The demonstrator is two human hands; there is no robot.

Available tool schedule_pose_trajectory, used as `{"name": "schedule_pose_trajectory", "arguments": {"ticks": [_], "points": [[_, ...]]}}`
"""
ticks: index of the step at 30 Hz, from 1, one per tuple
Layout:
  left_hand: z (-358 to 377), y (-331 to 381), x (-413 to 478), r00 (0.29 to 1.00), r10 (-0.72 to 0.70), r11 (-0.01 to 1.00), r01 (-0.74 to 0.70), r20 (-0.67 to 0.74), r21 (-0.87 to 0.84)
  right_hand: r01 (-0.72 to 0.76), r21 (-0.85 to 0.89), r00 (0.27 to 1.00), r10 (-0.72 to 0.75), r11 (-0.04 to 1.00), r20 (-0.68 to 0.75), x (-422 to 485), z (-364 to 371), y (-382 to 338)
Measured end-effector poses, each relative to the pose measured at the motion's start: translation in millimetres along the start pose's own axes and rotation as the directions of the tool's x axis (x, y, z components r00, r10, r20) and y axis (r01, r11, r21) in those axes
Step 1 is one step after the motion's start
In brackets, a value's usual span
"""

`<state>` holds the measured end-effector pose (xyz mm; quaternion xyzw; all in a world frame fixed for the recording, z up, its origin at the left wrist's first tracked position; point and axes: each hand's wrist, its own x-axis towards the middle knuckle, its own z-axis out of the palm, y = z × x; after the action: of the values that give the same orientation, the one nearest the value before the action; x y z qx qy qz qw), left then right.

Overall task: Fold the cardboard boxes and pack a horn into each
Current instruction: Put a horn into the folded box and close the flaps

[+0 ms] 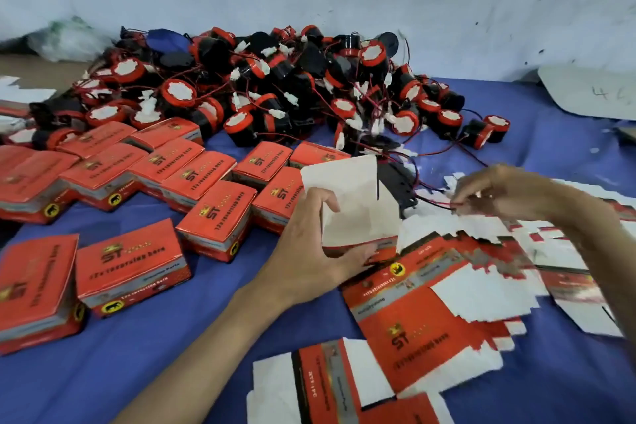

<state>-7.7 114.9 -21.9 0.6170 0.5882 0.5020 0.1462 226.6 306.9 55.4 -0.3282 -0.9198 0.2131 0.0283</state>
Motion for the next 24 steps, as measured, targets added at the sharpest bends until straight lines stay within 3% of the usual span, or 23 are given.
{"name": "schedule_pose_trajectory", "arguments": {"ticks": [2, 4, 5, 6, 7, 8, 9, 10, 11, 12, 14, 16, 21, 24], "points": [[-0.4, 3.4, -0.9, 0.999, -0.026, 0.996, 0.022, -0.040, -0.084, -0.136, 0.146, 0.983, 0.116, 0.980, 0.142, -12.8, -4.2, -0.6], [0.9, 5.3, -0.7, 0.995, -0.048, 0.987, 0.034, -0.088, -0.157, -0.269, 0.017, 0.932, 0.256, 0.963, 0.257, -19.6, -10.1, 0.4], [1.6, 5.5, -0.2, 0.992, -0.052, 0.987, 0.035, -0.112, -0.155, -0.304, -0.096, 0.921, 0.319, 0.948, 0.225, -20.2, -11.0, -0.6], [2.5, 4.7, 0.4, 0.990, -0.054, 0.991, 0.038, -0.130, -0.128, -0.307, -0.185, 0.940, 0.328, 0.933, 0.091, -18.0, -8.7, -0.9], [3.5, 3.4, 0.6, 0.989, -0.052, 0.995, 0.040, -0.142, -0.088, -0.288, -0.221, 0.955, 0.261, 0.932, -0.142, -13.5, -2.5, -3.8], [4.8, 2.3, 0.8, 0.988, -0.045, 0.998, 0.039, -0.151, -0.046, -0.218, -0.205, 0.906, 0.120, 0.954, -0.405, -7.0, 5.8, -8.1], [6.0, 1.1, 0.6, 0.987, -0.036, 0.999, 0.034, -0.156, -0.018, -0.127, -0.185, 0.808, -0.007, 0.974, -0.589, 1.0, 16.4, -15.9], [6.8, 0.4, 0.6, 0.986, -0.032, 0.999, 0.032, -0.161, 0.000, -0.083, -0.162, 0.727, -0.052, 0.983, -0.685, 10.6, 25.7, -26.6], [7.3, 0.6, 0.8, 0.985, -0.029, 0.999, 0.031, -0.168, 0.012, -0.081, -0.132, 0.726, -0.032, 0.988, -0.687, 22.7, 32.8, -32.9], [7.3, 0.7, 0.5, 0.984, -0.022, 0.999, 0.027, -0.177, 0.026, -0.117, -0.098, 0.787, 0.032, 0.988, -0.616, 34.8, 38.5, -37.5], [8.0, 1.1, 0.0, 0.980, -0.001, 0.998, 0.014, -0.200, 0.066, -0.270, -0.061, 0.913, 0.235, 0.961, -0.334, 51.2, 44.4, -42.6], [8.7, 0.8, -0.5, 0.978, 0.010, 0.994, 0.012, -0.208, 0.105, -0.341, -0.020, 0.931, 0.335, 0.940, -0.145, 57.6, 43.6, -44.6], [9.4, 1.6, -0.7, 0.984, 0.000, 0.984, 0.031, -0.176, 0.174, -0.275, 0.055, 0.954, 0.279, 0.960, -0.105, 50.0, 37.4, -45.2], [9.2, 0.9, -0.6, 0.986, -0.002, 0.984, 0.032, -0.168, 0.177, -0.294, -0.070, 0.943, 0.277, 0.953, -0.182, 41.2, 31.3, -46.2]]}}
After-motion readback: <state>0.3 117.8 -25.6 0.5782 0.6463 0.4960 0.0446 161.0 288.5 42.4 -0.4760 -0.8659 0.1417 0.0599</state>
